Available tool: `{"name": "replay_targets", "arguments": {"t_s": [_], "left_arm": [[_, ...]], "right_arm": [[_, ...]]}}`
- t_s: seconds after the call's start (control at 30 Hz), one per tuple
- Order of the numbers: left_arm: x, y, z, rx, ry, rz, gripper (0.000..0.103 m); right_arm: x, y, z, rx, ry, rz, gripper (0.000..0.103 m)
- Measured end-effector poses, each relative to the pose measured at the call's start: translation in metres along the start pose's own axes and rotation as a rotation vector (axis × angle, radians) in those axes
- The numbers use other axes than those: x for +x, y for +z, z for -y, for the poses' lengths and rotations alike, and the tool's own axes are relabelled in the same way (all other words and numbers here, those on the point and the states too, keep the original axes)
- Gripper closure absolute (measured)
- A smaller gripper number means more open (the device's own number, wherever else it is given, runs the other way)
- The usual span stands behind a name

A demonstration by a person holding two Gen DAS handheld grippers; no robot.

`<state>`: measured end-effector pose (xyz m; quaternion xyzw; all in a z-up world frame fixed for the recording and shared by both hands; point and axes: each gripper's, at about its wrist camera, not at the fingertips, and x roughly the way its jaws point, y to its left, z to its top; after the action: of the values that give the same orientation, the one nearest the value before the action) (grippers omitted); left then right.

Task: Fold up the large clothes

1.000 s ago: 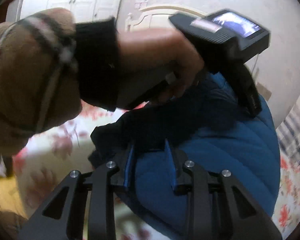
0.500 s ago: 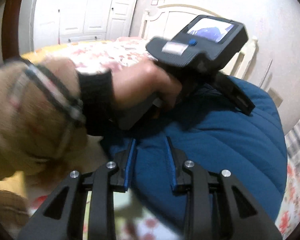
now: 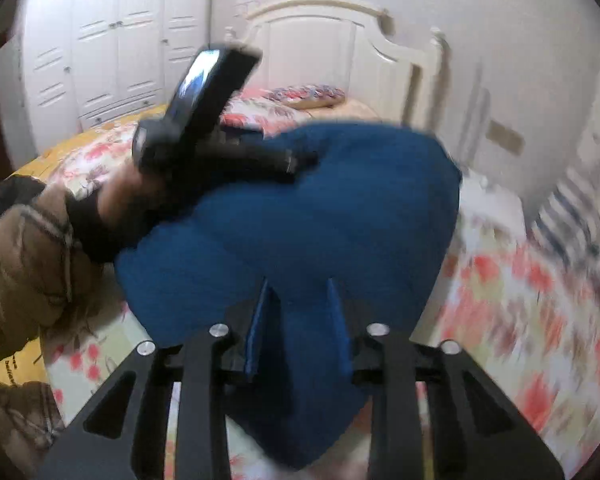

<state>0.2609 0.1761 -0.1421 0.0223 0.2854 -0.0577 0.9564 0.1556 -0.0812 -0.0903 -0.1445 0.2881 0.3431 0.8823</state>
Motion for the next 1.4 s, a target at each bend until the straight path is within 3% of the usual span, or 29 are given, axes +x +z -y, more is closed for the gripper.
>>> {"name": "replay_targets", "arguments": {"t_s": [0.13,0.23,0.37,0.47,0.53,0.63,0.7,0.73,0.77,0.83,0.93,1.0,1.07,1.13,1.17,1.27,1.33,1.4], "left_arm": [[0.0,0.0,-0.005,-0.018,-0.009,-0.002,0.004],[-0.002,-0.002,-0.006,-0.024,-0.004,0.004,0.004],[-0.002,-0.004,-0.012,-0.06,0.015,-0.001,0.004],[0.001,-0.006,-0.022,-0.102,-0.028,-0.019,0.004],[0.001,-0.007,-0.022,-0.105,-0.036,-0.02,0.004],[0.001,-0.007,-0.021,-0.1,-0.038,-0.023,0.004],[0.002,-0.006,-0.02,-0.1,-0.037,-0.025,0.004],[0.002,-0.007,-0.019,-0.1,-0.031,-0.024,0.004],[0.001,-0.007,-0.019,-0.104,-0.013,-0.023,0.004],[-0.001,-0.01,-0.021,-0.116,-0.004,-0.026,0.004],[-0.005,-0.012,-0.022,-0.127,-0.013,-0.026,0.004],[-0.007,-0.011,-0.02,-0.117,-0.001,-0.024,0.004],[-0.007,-0.012,-0.02,-0.115,0.001,-0.024,0.004],[-0.006,-0.012,-0.021,-0.118,-0.003,-0.029,0.004],[-0.006,-0.012,-0.021,-0.119,-0.005,-0.03,0.004],[-0.006,-0.012,-0.021,-0.118,0.005,-0.036,0.004],[-0.004,-0.014,-0.022,-0.124,0.01,-0.053,0.004],[-0.003,-0.015,-0.025,-0.137,-0.014,-0.059,0.004]], "right_arm": [[0.022,0.054,0.063,0.127,-0.074,0.129,0.075],[0.07,0.084,0.11,0.207,-0.067,0.119,0.076],[0.179,0.082,0.122,0.18,-0.008,-0.13,0.079],[0.175,0.091,0.115,0.107,-0.017,-0.166,0.079],[0.158,0.104,0.118,0.096,-0.013,-0.14,0.08],[0.153,0.121,0.152,0.213,-0.056,-0.046,0.08],[0.179,0.117,0.166,0.265,-0.047,-0.101,0.08],[0.205,0.106,0.162,0.257,-0.003,-0.188,0.08],[0.22,0.1,0.159,0.246,0.036,-0.221,0.081],[0.224,0.099,0.158,0.265,0.045,-0.207,0.081],[0.219,0.112,0.144,0.157,-0.028,-0.252,0.08],[0.205,0.132,0.131,0.09,-0.103,-0.229,0.079],[0.184,0.152,0.115,0.108,-0.005,-0.14,0.079],[0.181,0.164,0.093,0.063,0.074,-0.135,0.079],[0.186,0.166,0.082,0.014,0.086,-0.155,0.079],[0.247,0.146,0.05,-0.119,0.069,-0.379,0.079],[0.253,0.149,0.054,-0.094,0.07,-0.395,0.078],[0.242,0.153,0.055,-0.089,0.031,-0.354,0.077]]}}
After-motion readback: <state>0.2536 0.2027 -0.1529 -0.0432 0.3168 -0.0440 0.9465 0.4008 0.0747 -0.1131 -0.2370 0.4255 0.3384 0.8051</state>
